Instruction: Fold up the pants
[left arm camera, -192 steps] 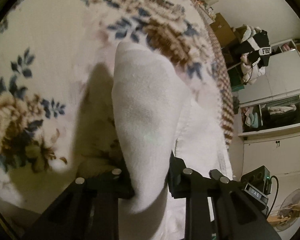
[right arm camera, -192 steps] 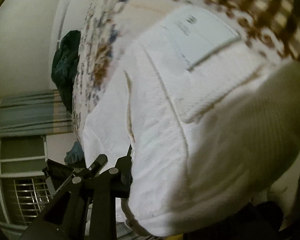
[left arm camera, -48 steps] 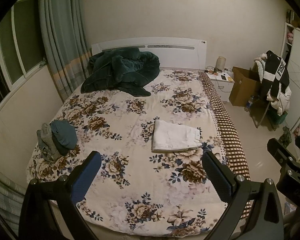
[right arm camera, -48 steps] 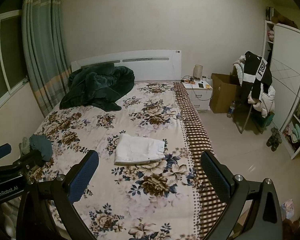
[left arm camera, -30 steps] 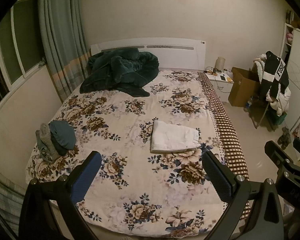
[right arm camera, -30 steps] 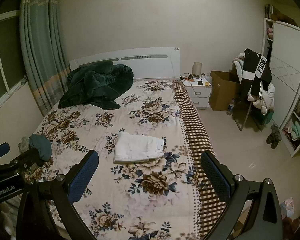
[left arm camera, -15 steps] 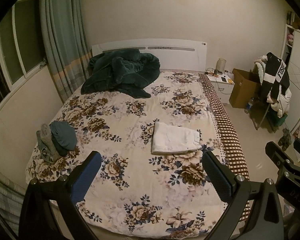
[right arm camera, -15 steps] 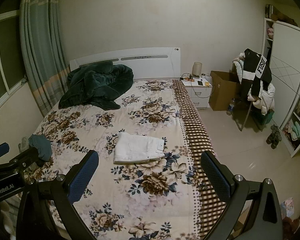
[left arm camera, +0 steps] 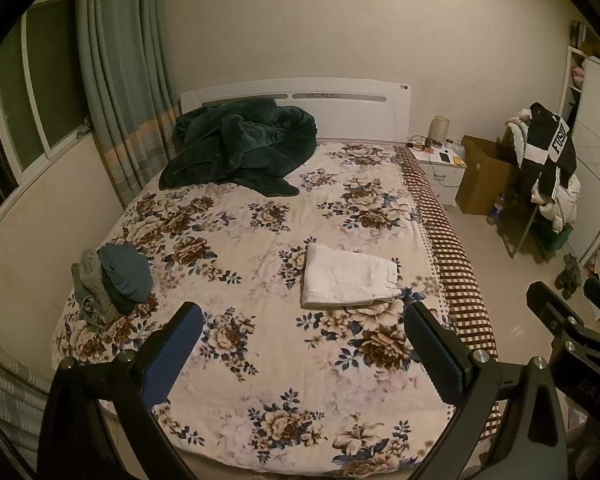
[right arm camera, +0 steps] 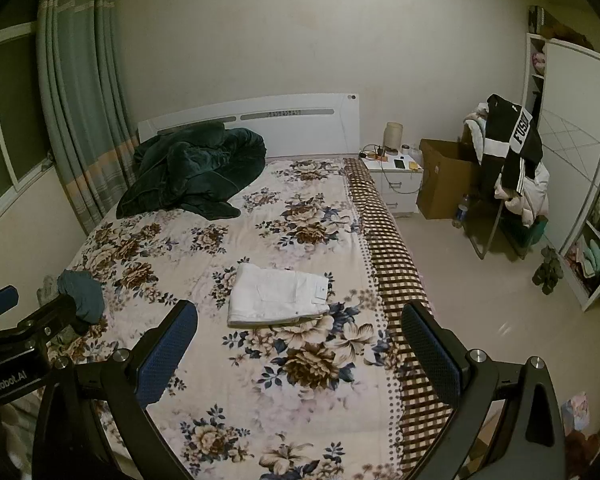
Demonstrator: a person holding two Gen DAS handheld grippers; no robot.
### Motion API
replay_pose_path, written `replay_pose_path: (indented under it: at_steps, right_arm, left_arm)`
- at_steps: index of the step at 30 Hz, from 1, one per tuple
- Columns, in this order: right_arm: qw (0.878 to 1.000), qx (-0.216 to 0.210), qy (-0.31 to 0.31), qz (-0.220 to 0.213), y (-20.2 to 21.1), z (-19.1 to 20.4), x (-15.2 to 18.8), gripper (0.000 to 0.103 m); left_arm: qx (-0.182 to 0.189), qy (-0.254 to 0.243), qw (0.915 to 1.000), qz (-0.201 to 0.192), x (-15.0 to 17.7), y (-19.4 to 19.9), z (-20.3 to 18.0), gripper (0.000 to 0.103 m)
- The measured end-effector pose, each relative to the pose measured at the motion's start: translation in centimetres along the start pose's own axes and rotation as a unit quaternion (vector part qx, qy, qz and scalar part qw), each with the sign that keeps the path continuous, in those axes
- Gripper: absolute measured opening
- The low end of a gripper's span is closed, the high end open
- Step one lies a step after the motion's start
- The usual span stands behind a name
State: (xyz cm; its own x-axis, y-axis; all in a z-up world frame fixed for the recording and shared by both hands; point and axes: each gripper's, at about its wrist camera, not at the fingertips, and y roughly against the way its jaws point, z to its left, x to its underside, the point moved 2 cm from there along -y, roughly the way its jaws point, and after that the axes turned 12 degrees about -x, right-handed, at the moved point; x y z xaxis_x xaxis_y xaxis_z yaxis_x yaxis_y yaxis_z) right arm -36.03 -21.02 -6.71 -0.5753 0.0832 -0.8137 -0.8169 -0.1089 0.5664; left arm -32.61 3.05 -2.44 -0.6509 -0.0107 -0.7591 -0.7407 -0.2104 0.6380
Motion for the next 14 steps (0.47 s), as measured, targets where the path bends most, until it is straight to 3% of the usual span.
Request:
replay_pose_path:
  at_steps: [14]
  right_arm:
    - [1.0, 0.0, 0.001, 0.0, 0.05, -0.08, -0.18, 0.103]
  left_arm:
    - [0.009, 0.0, 0.9999, -0.005, 0.27, 0.56, -0.24, 0.103]
